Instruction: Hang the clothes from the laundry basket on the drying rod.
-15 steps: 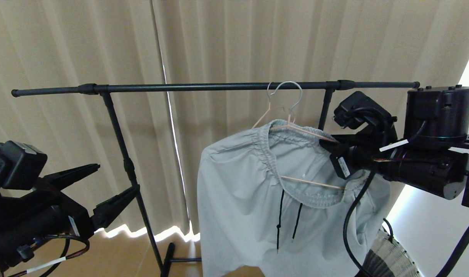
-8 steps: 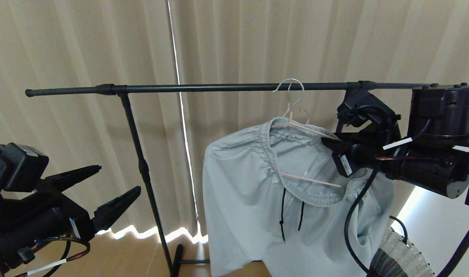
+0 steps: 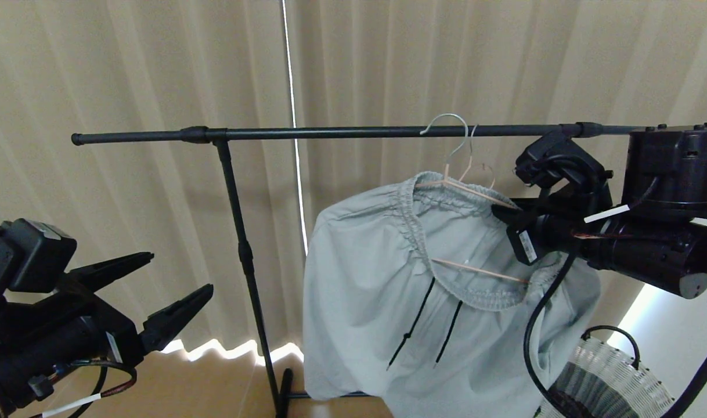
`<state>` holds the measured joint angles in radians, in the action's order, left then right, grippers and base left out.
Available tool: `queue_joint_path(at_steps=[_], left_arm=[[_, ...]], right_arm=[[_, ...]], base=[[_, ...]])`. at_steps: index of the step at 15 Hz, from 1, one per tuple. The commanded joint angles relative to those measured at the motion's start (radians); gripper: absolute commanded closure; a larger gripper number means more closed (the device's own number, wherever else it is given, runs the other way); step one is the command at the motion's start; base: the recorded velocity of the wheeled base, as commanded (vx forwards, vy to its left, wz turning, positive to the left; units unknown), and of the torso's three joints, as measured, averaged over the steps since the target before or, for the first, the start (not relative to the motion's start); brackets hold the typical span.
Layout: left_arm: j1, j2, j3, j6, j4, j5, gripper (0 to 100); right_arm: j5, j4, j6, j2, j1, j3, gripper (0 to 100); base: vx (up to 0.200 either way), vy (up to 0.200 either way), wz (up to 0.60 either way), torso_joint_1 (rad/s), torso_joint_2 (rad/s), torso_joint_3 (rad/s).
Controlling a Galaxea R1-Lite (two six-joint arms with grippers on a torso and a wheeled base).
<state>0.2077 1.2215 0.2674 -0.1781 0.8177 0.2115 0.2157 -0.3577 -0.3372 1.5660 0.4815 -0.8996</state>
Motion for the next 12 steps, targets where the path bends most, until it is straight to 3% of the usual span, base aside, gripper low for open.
queue_joint_path(at_steps=[1, 4, 12], left_arm=[[-0.001, -0.002, 0.003, 0.0, 0.0, 0.0, 0], [-0.004, -0.004, 0.001, 0.0, 0.0, 0.0, 0], [0.001, -0.004, -0.004, -0.001, 0.0, 0.0, 0]], right_arm=[[-0.001, 0.0, 0.0, -0.004, 0.002, -0.001, 100], [-0.001, 0.0, 0.0, -0.004, 0.002, 0.001, 100], [-0.001, -0.001, 0.003, -0.018, 0.002, 0.01, 100]], base=[[0.0, 0.0, 0.0, 0.0, 0.0, 0.0], [0.0, 0.0, 0.0, 0.0, 0.0, 0.0], [0.2, 0.0, 0.0, 0.001, 0.0, 0.006]])
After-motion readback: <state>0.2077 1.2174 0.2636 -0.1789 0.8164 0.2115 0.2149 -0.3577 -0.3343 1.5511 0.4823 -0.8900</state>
